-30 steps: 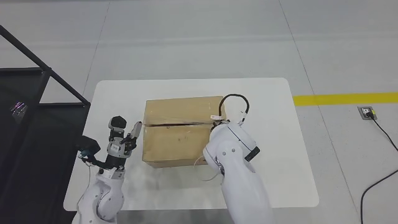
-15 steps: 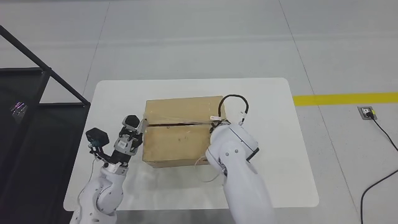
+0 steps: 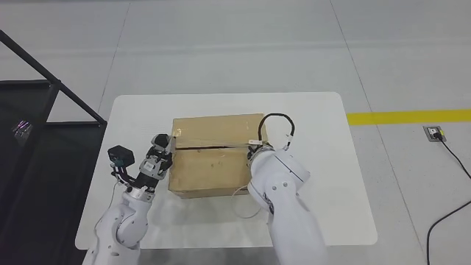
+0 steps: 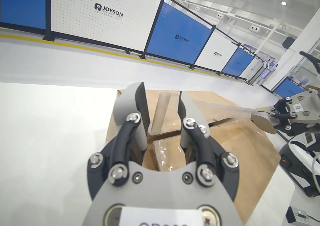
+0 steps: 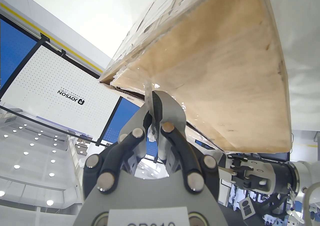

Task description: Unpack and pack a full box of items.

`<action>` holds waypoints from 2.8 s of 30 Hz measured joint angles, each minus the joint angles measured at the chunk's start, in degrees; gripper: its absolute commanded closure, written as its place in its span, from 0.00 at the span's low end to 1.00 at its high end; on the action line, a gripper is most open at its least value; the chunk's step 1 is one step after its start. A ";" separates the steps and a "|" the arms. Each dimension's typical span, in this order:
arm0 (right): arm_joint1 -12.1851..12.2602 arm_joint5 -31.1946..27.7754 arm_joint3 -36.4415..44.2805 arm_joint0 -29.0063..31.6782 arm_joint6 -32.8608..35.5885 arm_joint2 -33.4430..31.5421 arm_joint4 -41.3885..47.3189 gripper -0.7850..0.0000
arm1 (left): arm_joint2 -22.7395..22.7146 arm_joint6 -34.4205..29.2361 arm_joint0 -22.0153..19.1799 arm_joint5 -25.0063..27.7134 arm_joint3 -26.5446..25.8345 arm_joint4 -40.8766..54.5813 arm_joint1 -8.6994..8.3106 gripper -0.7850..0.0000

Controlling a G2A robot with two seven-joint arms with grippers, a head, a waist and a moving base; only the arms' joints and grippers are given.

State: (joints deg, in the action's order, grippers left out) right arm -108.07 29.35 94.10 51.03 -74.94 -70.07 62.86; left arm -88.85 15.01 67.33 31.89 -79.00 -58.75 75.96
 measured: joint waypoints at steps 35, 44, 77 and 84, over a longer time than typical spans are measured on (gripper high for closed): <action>0.90 -3.51 -3.26 -1.04 0.12 1.34 -1.44 0.00 | -3.13 -10.62 9.65 2.24 -10.89 18.01 -1.62 1.00; 0.78 -3.84 1.19 0.15 -1.35 0.89 -2.41 0.00 | -2.34 -10.14 9.35 1.54 -10.17 19.44 -1.67 1.00; 8.68 7.50 15.01 14.60 52.91 9.24 -58.87 0.00 | -1.27 -13.90 10.13 0.62 -12.45 30.43 -2.10 1.00; 8.63 7.47 14.98 14.52 52.61 9.17 -57.67 0.00 | -1.07 -12.87 10.26 0.66 -12.55 30.54 -2.12 1.00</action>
State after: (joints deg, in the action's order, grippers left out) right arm -99.44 36.82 109.08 65.55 -22.32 -60.90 5.19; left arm -89.92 2.13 77.59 32.55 -91.55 -28.22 73.84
